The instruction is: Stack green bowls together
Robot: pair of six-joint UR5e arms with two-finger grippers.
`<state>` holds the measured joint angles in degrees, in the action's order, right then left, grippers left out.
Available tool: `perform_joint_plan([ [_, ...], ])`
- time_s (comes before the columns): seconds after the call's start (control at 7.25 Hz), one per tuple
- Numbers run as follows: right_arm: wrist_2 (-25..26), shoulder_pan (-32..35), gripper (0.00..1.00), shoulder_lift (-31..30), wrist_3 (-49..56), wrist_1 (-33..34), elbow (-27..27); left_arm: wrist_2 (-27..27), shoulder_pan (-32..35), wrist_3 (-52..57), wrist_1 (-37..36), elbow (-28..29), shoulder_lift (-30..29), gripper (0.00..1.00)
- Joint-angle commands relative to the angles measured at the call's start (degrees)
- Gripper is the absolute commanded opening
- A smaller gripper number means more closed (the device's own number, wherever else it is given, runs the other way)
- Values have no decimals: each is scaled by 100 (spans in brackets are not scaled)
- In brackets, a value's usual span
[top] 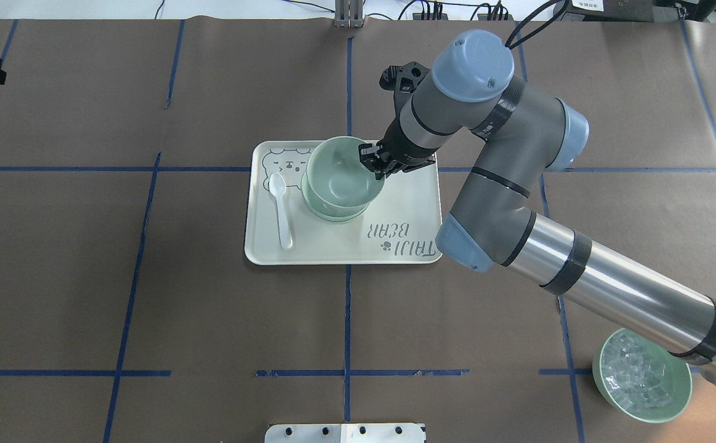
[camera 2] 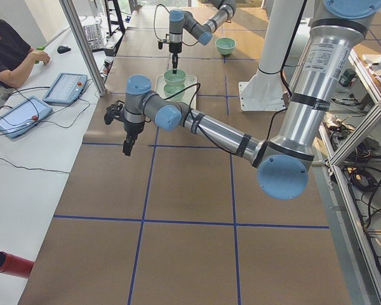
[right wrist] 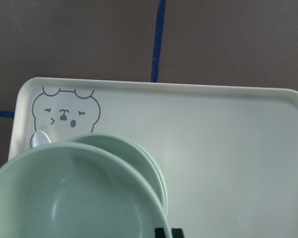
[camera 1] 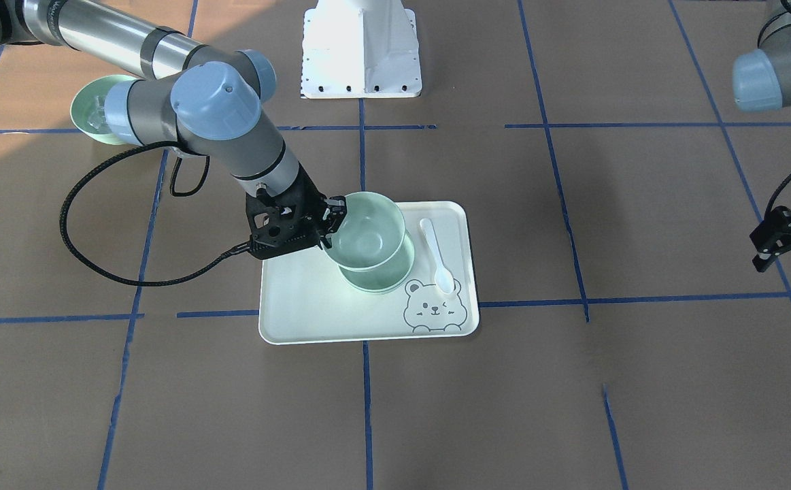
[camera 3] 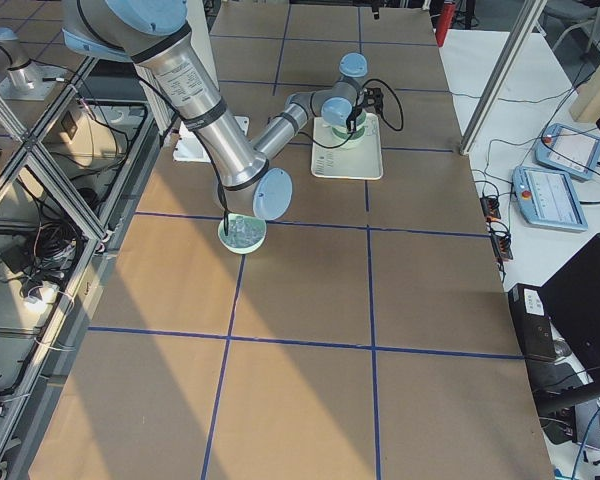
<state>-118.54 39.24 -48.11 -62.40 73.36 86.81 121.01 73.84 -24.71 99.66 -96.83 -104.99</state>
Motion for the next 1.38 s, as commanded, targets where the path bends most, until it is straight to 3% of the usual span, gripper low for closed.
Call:
perform_joint_plan([
  [0.0, 129, -83, 0, 187, 8, 3, -234, 28, 280, 475, 27, 190, 128, 100],
  [0.55, 252, -83, 0, 258, 26, -15, -366, 28, 280, 563, 71, 191, 295, 100],
  [0.69, 269, -83, 57, 293, -9, -41, -436, 28, 280, 563, 71, 208, 295, 100],
  [0.83, 409, -83, 100, 328, -70, -59, -454, 28, 280, 563, 79, 208, 295, 100],
  [1.24, 358, 126, 100, 399, -159, 11, -420, 28, 306, 563, 71, 217, 295, 100],
])
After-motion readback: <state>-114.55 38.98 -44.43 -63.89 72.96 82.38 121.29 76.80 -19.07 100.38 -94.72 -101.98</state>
